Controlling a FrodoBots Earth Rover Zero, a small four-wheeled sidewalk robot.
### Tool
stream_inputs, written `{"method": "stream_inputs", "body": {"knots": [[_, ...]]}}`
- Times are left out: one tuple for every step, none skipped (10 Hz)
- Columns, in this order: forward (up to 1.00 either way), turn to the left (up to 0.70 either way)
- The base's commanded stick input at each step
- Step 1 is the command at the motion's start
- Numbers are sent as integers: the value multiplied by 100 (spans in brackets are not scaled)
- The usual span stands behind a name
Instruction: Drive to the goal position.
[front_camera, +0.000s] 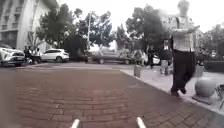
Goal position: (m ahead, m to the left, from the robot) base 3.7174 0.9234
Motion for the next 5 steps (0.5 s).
{"method": "stream_inputs", "body": {"knots": [[58, 0], [58, 0], [58, 0], [58, 0], [58, 0]]}}
